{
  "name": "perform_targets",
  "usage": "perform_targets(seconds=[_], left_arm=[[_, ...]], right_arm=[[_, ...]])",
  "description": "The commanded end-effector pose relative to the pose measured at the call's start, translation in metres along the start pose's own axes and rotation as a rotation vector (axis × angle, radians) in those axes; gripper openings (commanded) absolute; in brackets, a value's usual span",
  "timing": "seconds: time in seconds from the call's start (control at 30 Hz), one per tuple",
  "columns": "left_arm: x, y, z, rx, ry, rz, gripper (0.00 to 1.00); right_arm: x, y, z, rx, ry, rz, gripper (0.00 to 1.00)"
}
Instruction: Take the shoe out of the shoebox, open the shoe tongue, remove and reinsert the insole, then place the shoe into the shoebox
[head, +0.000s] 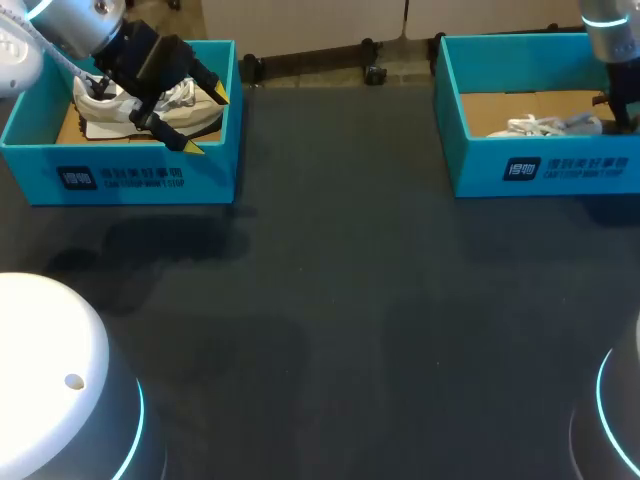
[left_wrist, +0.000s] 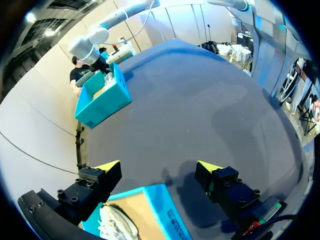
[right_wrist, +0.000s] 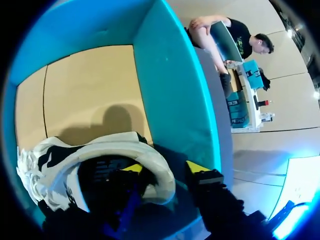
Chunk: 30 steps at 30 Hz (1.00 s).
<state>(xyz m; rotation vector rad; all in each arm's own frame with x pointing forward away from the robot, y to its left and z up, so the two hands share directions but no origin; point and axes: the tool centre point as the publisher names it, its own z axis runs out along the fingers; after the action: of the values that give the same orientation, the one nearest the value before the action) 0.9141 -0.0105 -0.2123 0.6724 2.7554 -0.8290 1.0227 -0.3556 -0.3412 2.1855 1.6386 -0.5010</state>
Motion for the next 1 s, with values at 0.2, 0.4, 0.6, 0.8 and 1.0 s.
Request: perform_targets(seconds=[0.2, 0.4, 0.6, 0.8, 1.0], left_arm=[[0.001, 0.0, -0.001, -0.003, 0.0, 0.0, 1.0], [0.001, 0.0, -0.001, -0.003, 0.0, 0.0, 1.0], [0.001, 0.0, -0.001, -0.003, 0.0, 0.0, 1.0], [0.001, 0.0, -0.001, -0.003, 0.0, 0.0, 1.0], [0.001, 0.0, -0.001, -0.003, 0.0, 0.0, 1.0]], right_arm=[[-0.003, -0.004, -0.022, -0.027, 0.009, 0.027, 0.51], [-0.001, -0.004, -0.038, -0.056, 0.037, 0.043, 0.56], [0.002, -0.007, -0.058, -0.088, 0.083, 0.03, 0.6], [0.005, -0.013, -0.072, -0.104, 0.118, -0.014, 0.63], [0.012, -0.028, -0.09, -0.131, 0.171, -0.079, 0.64]])
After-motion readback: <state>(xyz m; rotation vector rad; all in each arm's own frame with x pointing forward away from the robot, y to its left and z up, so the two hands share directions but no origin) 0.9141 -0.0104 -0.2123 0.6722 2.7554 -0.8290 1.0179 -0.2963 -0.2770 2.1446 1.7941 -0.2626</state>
